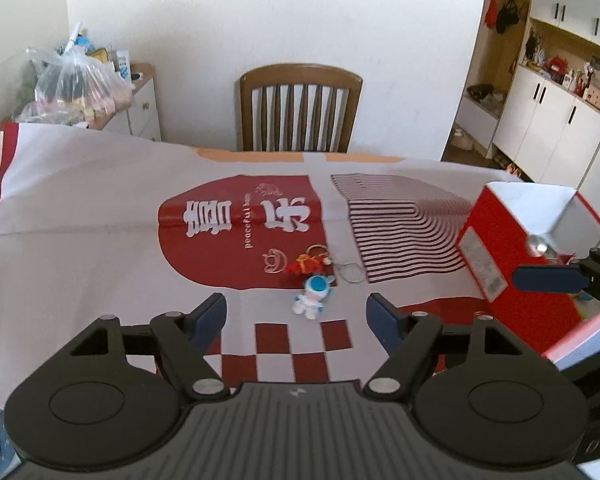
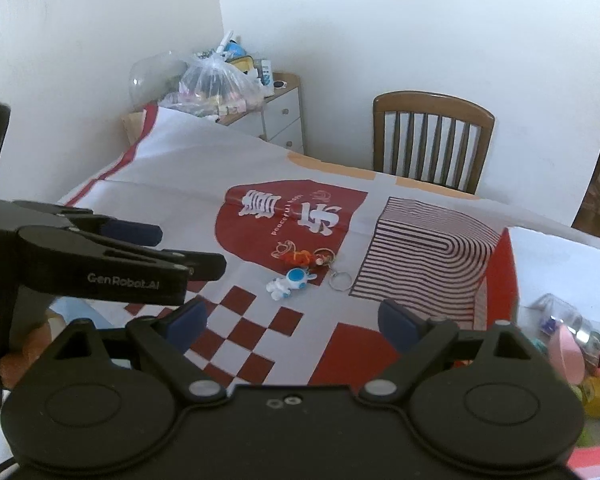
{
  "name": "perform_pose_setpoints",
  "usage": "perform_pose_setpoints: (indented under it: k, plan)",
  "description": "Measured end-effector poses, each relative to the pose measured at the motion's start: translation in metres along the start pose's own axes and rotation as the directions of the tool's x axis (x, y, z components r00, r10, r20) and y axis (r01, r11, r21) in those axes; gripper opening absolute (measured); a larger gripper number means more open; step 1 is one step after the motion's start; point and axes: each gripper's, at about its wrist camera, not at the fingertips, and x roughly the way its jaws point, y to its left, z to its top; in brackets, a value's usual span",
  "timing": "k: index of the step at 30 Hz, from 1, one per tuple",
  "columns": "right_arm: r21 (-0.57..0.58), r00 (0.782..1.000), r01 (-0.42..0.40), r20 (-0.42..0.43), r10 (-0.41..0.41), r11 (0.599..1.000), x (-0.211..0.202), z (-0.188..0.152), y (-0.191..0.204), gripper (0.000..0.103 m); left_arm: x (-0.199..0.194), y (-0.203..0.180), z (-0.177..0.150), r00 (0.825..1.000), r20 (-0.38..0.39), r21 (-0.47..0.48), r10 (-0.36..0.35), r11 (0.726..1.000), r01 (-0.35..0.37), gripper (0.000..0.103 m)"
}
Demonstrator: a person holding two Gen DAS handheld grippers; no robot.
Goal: Organize rigid objects
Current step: 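Grasp the orange horse keychain with the left tool while the right tool grasps the astronaut figurine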
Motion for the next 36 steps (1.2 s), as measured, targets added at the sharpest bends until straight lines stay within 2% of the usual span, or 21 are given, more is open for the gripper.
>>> perform_pose_setpoints:
  k: [5, 9, 14, 20, 27, 36]
  plan:
    - [-0.031, 1.0, 0.007, -0.025, -0.008, 1.0, 0.033, 0.001, 0.007, 0.093, 0.031, 0.013, 0.01, 0.999, -0.031, -0.014, -0.021, 1.0, 0.021, 0.078]
    - [-0.063, 0.999, 0.012, -0.04, -0.015, 0.998, 0.056, -0.001, 0.011, 0.093, 0.057, 0.015, 0.018, 0.997, -0.042, -0.032, -0.07, 0.997, 0.069, 0.079]
    - [-0.074, 0.999, 0.024, -0.04, -0.027, 0.997, 0.083, -0.004, 0.013, 0.093, 0.087, 0.013, 0.027, 0.992, -0.071, -0.05, -0.102, 0.994, 0.098, 0.084]
    - [-0.086, 0.997, 0.016, -0.072, -0.022, 0.996, 0.114, -0.007, 0.011, 0.086, 0.125, 0.008, 0.04, 0.983, -0.144, -0.028, -0.111, 0.994, 0.108, 0.084]
    - [-0.111, 0.997, -0.008, -0.082, -0.001, 0.994, 0.139, -0.004, 0.014, 0.079, 0.158, 0.006, 0.044, 0.974, -0.198, 0.004, -0.109, 0.994, 0.112, 0.084]
    - [-0.118, 0.995, -0.008, -0.103, -0.004, 0.993, 0.161, -0.011, 0.017, 0.071, 0.18, 0.002, 0.039, 0.977, -0.206, 0.075, -0.047, 0.995, 0.064, 0.084]
